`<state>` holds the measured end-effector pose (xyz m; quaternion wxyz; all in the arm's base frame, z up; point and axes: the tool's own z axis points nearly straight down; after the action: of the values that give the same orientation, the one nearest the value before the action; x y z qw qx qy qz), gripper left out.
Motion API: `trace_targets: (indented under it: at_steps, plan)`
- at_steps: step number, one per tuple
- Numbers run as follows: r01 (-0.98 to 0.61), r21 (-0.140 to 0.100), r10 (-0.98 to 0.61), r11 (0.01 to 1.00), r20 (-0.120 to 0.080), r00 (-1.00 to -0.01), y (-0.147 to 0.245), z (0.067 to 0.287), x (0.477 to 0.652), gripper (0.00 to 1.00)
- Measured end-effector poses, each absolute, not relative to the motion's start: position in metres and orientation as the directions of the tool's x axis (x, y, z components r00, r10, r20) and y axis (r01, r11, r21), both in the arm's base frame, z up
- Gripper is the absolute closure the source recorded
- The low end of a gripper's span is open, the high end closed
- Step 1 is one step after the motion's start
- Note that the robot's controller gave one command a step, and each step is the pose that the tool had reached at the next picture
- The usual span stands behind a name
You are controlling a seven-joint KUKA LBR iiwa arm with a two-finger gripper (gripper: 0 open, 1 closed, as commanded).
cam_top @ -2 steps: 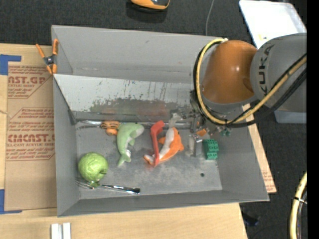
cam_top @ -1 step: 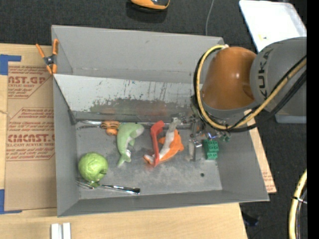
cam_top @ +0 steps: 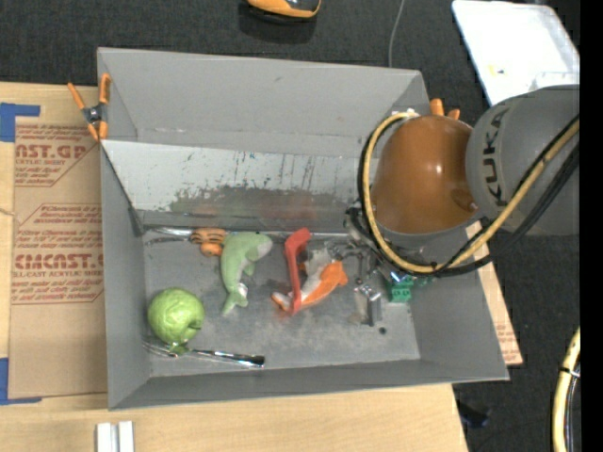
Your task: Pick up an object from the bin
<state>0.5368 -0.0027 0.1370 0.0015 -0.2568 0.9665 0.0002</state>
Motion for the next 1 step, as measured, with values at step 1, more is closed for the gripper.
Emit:
trace_targets:
  at_steps: [1]
  plan:
    - [-0.452,0.000,-0.452,0.892,-0.004,-0.892,-0.0037,0.0664,0.5340,0.00]
